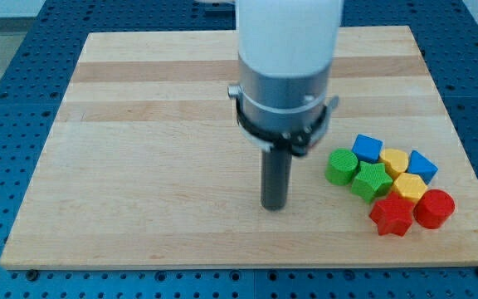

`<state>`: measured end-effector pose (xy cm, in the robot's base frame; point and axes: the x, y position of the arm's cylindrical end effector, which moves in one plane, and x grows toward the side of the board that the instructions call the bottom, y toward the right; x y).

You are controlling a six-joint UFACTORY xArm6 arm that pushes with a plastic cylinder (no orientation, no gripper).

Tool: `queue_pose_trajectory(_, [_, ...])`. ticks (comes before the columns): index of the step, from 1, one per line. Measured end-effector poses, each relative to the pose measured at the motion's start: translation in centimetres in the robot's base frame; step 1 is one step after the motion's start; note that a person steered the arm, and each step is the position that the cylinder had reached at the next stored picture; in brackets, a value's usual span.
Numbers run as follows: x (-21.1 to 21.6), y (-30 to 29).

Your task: Push the red circle into the blue triangle

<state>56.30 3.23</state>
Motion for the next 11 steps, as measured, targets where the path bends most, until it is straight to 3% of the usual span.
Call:
queue_pose_trajectory(1, [4.3, 3.4])
queue_pose_trajectory(4, [5.3, 17.0])
queue_pose_trajectory(7, [0.1, 19.2])
queue_pose_trajectory(10, [0.0, 25.7])
queue_pose_trajectory(11, [-0.7, 25.3])
